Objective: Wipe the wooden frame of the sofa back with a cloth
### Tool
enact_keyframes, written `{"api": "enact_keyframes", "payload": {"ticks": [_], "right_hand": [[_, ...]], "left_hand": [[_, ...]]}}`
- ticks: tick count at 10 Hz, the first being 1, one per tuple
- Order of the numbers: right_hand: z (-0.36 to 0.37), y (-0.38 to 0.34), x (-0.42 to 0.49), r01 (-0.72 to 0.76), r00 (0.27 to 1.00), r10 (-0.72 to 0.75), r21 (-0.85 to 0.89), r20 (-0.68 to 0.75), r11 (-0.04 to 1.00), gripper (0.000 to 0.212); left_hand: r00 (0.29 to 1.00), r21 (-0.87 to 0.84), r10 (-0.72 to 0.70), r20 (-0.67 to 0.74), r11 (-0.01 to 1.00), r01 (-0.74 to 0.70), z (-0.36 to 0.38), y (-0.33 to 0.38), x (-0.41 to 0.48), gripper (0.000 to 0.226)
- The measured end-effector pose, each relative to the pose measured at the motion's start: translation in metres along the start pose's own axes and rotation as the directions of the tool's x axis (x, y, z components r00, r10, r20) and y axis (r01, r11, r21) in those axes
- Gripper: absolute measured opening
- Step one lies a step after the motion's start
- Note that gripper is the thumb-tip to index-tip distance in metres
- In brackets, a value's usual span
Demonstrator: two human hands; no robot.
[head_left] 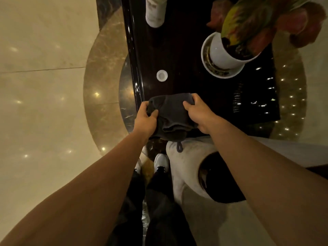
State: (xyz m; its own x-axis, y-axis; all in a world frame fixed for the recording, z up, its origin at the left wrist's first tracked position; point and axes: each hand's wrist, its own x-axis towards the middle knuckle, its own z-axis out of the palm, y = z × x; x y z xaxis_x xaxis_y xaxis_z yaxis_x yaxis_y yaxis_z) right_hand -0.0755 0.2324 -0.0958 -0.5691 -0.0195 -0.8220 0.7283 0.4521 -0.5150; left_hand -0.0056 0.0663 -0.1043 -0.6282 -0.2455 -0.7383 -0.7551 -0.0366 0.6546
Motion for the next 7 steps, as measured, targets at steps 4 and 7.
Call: {"api": "enact_keyframes", "payload": {"ticks": [4, 7], "right_hand": [[-0.003, -0.013, -0.017, -0.153, 0.988, 0.154, -0.228, -0.015, 0.962, 0.074], [-0.009, -0.096, -0.159, 0.081, 0.995, -0.097, -0.542, -0.001, 0.837, 0.069]], "left_hand": [[0.990, 0.292, -0.142, -0.025, 0.946, 0.143, -0.019, 0.016, -0.001, 0.045], [0.992, 0.667, 0.119, 0.028, 0.738, -0.107, -0.072, 0.114, -0.121, 0.058]]}}
